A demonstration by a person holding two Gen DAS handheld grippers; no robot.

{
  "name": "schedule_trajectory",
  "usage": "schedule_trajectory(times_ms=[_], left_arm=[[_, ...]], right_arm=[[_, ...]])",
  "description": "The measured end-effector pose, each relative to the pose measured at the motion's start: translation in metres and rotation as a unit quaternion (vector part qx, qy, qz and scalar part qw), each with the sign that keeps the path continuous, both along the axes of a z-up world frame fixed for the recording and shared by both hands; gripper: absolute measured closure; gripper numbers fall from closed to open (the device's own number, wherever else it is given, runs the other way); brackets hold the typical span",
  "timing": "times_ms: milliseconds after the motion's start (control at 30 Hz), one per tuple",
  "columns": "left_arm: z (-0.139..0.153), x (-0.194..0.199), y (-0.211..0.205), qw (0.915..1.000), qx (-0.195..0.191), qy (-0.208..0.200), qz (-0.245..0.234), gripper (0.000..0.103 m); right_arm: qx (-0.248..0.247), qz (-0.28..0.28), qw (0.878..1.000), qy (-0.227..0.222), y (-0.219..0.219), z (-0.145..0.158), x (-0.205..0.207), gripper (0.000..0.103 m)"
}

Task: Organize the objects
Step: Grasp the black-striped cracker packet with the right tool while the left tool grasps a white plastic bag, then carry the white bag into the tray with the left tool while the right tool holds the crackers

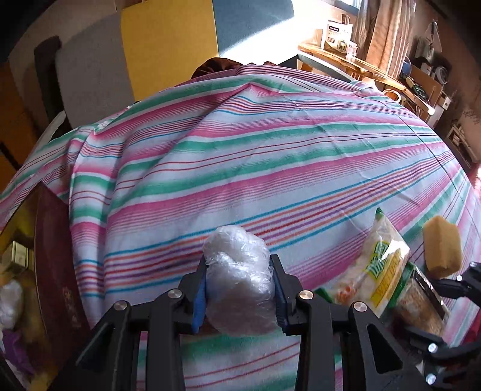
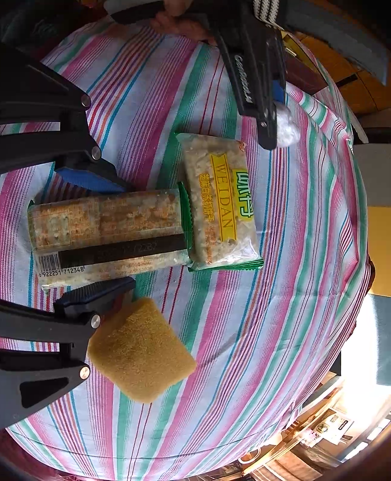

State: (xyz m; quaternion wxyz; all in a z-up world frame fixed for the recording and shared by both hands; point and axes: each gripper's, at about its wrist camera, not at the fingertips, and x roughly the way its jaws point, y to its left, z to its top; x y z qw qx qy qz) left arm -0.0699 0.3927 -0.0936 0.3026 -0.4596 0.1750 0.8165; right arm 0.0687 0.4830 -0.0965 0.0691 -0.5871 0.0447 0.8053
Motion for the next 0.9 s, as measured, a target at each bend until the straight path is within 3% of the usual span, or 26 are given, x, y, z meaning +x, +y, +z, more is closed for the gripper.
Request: schedule_trajectory(times_ms=[233,400,567,900], left_arm=[[0.000,0.053,-0.046,0.9998,0.014,0.008,-0.010,0.066],[-0.002,0.088,-0.056,0.9986,0.018,0.030,-0.040,0.066],[-0.004,0.084,-0.059,0.9982,0.034,0.021,-0.044,0.065],[-0.007,0.092,-0.063,0.9960,0.044,0.051,-0.059,0.064]], right_arm=[[0.013,0.017,1.000,0.016,-0.007,0.002,0.000,0.052],[0.008,0.010,1.000,0.019,-0.004,0.001,0.003,0.052],[0.017,0.007,1.000,0.023,-0.007,0.002,0.004,0.052],[0.049,0.023,0.998,0.033,-0.019,0.002,0.005,0.055]])
